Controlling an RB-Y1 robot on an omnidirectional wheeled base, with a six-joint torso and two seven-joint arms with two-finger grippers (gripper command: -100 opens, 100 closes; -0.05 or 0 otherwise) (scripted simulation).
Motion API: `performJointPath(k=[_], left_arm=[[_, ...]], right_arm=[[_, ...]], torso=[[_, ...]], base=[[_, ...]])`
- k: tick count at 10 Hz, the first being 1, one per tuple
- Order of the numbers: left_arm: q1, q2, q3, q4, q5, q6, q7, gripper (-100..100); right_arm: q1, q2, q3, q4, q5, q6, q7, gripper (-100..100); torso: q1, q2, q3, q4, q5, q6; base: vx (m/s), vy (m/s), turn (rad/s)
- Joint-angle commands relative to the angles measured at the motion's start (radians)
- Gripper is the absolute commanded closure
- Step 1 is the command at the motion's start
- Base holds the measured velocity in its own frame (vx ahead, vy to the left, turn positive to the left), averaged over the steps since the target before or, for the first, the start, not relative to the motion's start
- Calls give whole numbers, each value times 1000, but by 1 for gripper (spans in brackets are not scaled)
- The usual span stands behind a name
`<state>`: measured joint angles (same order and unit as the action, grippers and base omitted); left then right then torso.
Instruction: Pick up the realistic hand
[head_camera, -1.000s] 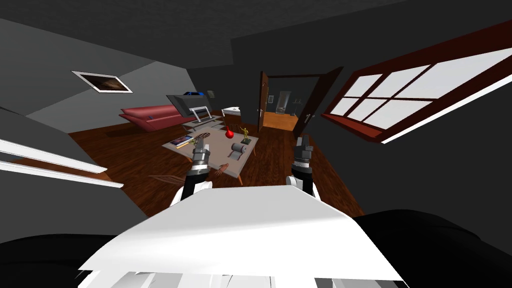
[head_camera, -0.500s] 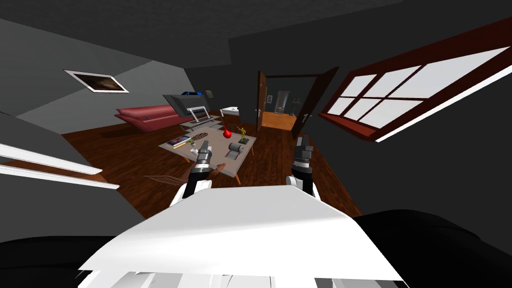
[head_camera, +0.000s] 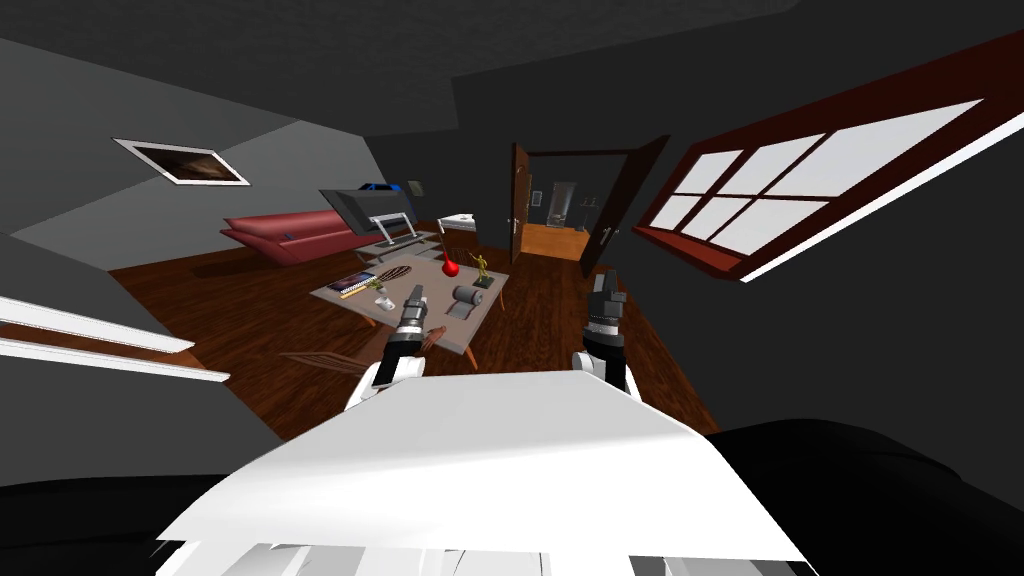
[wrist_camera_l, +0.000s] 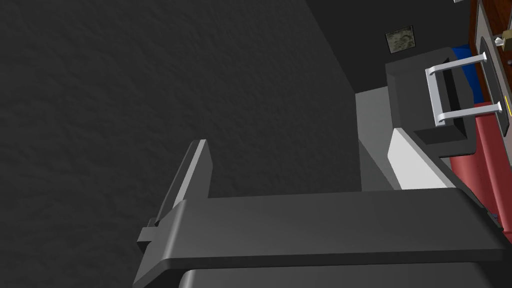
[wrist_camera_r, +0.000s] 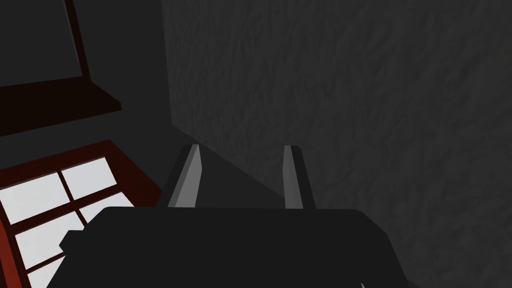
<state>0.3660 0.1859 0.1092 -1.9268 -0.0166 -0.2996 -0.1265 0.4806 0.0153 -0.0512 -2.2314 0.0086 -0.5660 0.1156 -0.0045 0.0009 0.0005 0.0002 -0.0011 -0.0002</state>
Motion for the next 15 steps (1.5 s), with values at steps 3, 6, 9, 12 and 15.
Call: performJointPath(k=[3, 6, 9, 12, 15], left_arm=[[-34, 13, 9, 78, 8, 8, 2, -100], [-83, 27, 20, 165, 21, 38, 5, -100], [-109, 34, 26, 234, 29, 55, 8, -100], [-135, 41, 31, 291, 38, 73, 12, -100], [-187, 55, 43, 378, 58, 111, 23, -100]], right_arm=[[0, 0, 0, 0, 0, 0, 0, 0], [0, 0, 0, 0, 0, 0, 0, 0], [0, 0, 0, 0, 0, 0, 0, 0], [0, 0, 0, 0, 0, 0, 0, 0], [0, 0, 0, 0, 0, 0, 0, 0]], torso=[[2, -1, -1, 0, 0, 0], [2, -1, 0, 0, 0, 0], [1, -1, -1, 0, 0, 0], [2, -2, -1, 0, 0, 0], [2, -2, -1, 0, 0, 0]], base=[[-2, -41, -9], [-1, -48, -14], [4, -52, -11], [7, -33, -6], [16, -53, -6]])
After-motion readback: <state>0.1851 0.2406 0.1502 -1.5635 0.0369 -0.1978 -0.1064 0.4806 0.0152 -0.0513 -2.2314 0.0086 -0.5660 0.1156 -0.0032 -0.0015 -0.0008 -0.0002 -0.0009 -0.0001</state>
